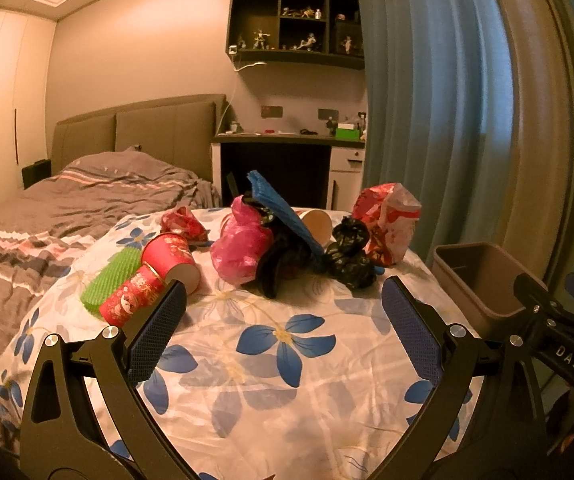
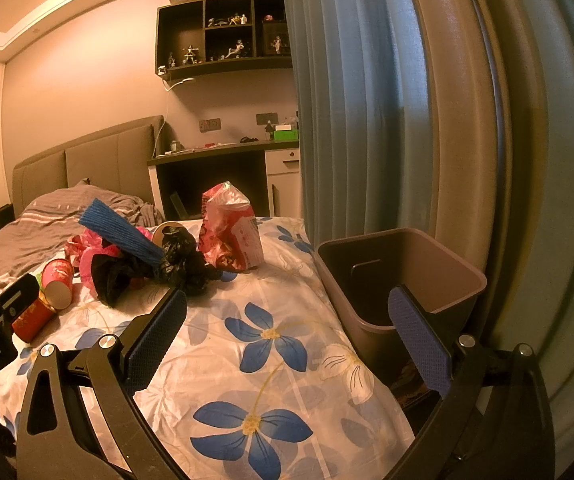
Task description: Collect trash
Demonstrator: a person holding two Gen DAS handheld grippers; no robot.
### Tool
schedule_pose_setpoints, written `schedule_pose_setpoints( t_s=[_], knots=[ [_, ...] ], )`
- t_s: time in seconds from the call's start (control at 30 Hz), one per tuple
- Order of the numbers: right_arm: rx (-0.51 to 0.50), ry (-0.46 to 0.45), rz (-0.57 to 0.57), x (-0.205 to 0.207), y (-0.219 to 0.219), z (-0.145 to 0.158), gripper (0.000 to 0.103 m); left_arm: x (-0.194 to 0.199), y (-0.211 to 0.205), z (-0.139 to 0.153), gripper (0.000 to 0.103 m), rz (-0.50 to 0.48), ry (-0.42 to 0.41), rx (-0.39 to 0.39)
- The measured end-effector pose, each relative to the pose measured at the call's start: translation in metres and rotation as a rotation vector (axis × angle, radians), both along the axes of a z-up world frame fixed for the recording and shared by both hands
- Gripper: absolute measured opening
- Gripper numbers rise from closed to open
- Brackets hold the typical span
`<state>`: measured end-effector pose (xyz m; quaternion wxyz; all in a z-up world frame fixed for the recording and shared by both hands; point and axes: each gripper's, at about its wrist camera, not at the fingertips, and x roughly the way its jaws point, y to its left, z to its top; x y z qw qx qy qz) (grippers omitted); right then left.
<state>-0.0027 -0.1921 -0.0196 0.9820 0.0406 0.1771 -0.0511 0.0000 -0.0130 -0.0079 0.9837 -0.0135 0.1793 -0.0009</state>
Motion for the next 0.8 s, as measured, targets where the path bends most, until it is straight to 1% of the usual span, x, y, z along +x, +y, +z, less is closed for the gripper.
schedule_pose_setpoints(
  t_s=[0.13,0.27,0.63,0.8],
  knots=[
    [-0.001,-0.001,0.001,0.000,0.002,0.000,0.098,0.000,0.001,0.001,0.097,-0.005,0.002,-0.004],
    [0.000,0.001,0.001,0.001,0.000,0.000,0.098,0.003,-0.004,-0.010,0.097,-0.019,0.002,-0.011],
    [0.001,0.003,0.002,0.002,-0.002,-0.001,0.098,0.006,0.000,-0.007,0.096,-0.034,0.008,-0.024],
    [0.006,0.006,-0.002,0.003,-0.012,-0.002,0.098,0.013,-0.001,-0.009,0.096,-0.040,0.017,-0.020]
  ],
)
